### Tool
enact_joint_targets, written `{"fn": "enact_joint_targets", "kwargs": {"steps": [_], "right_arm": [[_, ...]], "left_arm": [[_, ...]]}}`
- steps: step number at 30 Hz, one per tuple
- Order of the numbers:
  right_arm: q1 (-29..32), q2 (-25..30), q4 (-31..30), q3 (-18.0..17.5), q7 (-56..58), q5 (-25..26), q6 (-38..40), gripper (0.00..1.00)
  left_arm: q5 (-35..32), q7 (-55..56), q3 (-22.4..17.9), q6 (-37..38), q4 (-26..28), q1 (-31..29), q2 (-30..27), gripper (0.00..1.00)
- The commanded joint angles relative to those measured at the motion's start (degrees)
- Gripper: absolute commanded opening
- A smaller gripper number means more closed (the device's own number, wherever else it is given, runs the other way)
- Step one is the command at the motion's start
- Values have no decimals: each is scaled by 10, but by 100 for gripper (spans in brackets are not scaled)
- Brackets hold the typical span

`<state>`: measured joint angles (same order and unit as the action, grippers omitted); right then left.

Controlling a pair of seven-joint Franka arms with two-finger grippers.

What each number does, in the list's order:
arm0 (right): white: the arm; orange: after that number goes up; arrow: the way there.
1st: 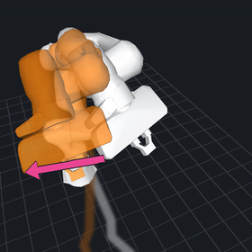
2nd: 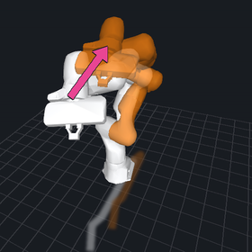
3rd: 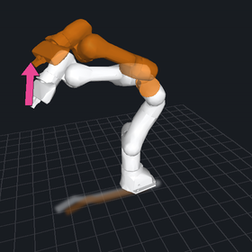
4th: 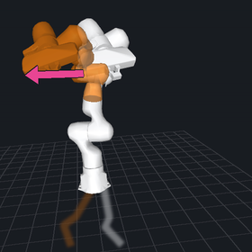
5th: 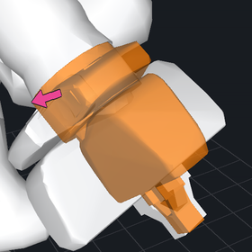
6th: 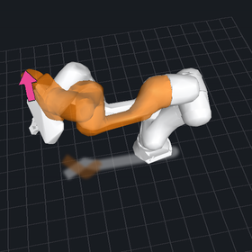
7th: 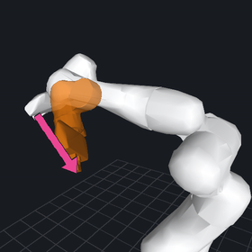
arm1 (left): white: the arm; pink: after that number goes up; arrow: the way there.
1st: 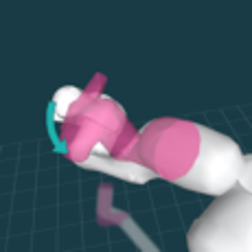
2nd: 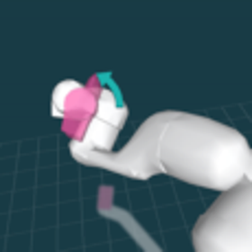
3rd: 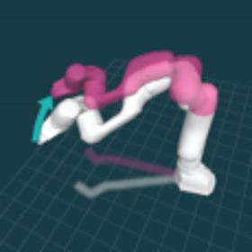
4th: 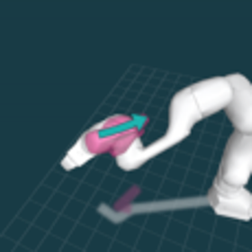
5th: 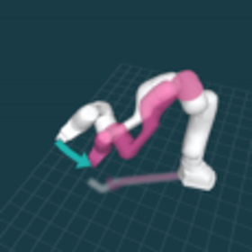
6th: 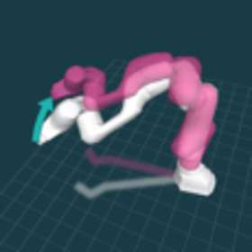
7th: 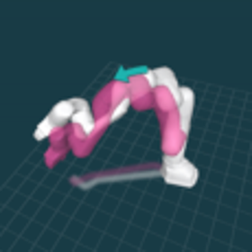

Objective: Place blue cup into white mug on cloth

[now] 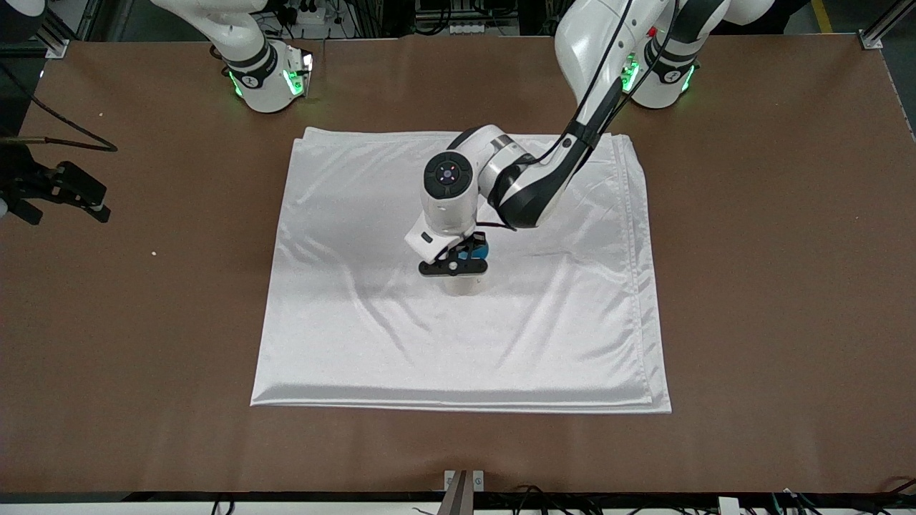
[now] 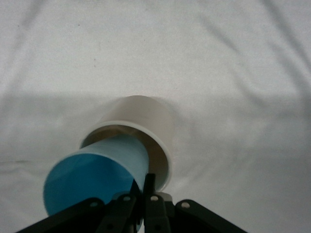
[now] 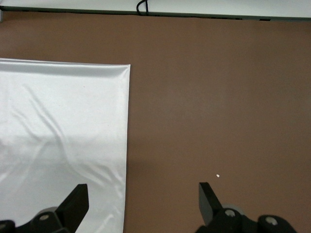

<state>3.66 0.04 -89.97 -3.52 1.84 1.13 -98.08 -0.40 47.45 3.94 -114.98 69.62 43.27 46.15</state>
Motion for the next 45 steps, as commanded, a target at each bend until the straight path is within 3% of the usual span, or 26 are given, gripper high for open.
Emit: {"fn": "enact_joint_targets", "kwargs": {"steps": [1, 7, 42, 45], "right_arm": [[5, 22, -21, -7, 6, -2, 4, 100], [-4, 44, -50, -16, 5, 0, -12, 100], [21, 34, -42, -18, 5, -4, 21, 100], [21, 30, -37, -18, 5, -10, 26, 100]], "left_arm": [[7, -16, -6, -9, -7, 0, 8, 0], [7, -20, -9, -25, -8, -3, 9, 0], [9, -14, -13, -79, -15, 5, 28, 0], [9, -14, -13, -79, -14, 5, 24, 17]]}}
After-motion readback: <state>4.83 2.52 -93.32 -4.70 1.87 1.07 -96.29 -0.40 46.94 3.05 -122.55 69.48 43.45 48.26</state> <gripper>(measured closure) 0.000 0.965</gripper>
